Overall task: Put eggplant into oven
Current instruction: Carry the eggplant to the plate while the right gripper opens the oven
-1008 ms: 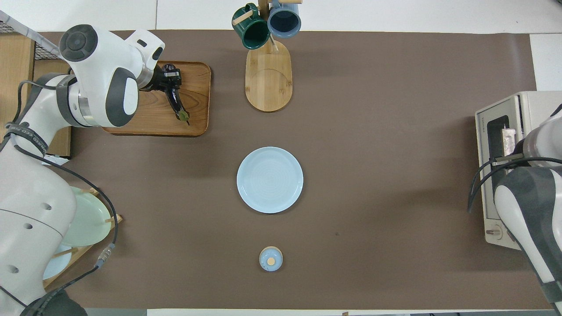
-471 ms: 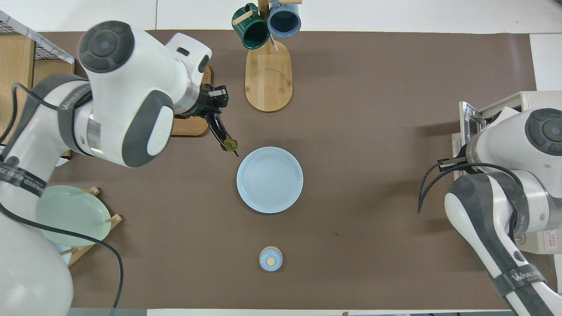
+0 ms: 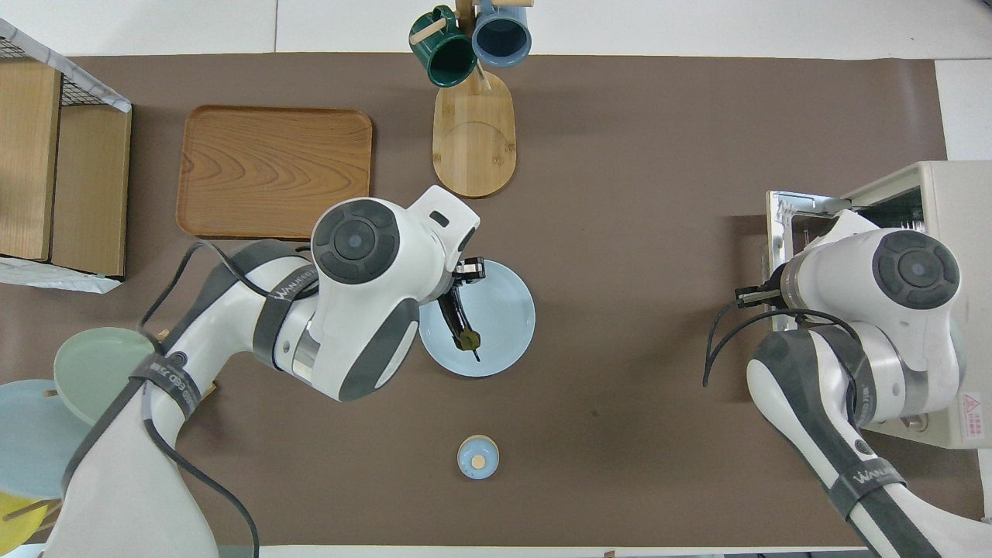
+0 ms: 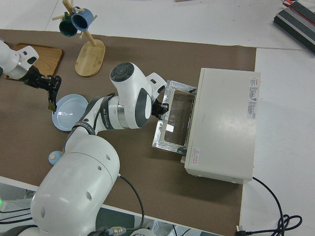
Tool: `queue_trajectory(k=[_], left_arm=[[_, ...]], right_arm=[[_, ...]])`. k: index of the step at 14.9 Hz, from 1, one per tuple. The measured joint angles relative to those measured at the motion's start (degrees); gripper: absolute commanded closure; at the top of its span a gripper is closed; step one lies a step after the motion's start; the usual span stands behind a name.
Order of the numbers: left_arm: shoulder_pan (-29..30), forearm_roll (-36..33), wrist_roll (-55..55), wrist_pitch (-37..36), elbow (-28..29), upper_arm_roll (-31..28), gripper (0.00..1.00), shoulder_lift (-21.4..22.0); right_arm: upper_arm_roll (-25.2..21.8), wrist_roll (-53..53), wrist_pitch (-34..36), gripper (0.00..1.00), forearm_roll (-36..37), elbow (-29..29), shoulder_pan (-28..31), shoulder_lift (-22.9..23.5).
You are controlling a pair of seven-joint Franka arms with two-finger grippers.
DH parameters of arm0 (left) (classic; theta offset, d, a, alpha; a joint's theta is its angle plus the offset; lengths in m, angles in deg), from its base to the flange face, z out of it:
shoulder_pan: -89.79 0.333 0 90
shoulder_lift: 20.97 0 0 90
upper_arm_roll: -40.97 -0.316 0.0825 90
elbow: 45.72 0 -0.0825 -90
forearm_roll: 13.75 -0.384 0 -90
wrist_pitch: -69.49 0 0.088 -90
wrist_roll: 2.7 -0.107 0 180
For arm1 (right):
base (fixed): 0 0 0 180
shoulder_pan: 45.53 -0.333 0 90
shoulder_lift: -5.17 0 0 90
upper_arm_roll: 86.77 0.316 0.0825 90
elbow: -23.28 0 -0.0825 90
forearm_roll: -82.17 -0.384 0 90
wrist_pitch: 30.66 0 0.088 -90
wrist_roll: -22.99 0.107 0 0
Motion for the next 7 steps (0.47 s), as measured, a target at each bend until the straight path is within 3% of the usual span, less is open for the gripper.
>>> queue_trajectory(k=[7], left_arm=[[-3.89,0.0,1.91,5.86,5.79,-0.05,1.0,-0.02]], right_arm=[[0.0,0.83,-5.12,1.0,-0.09,-2.07,-0.16,2.29]])
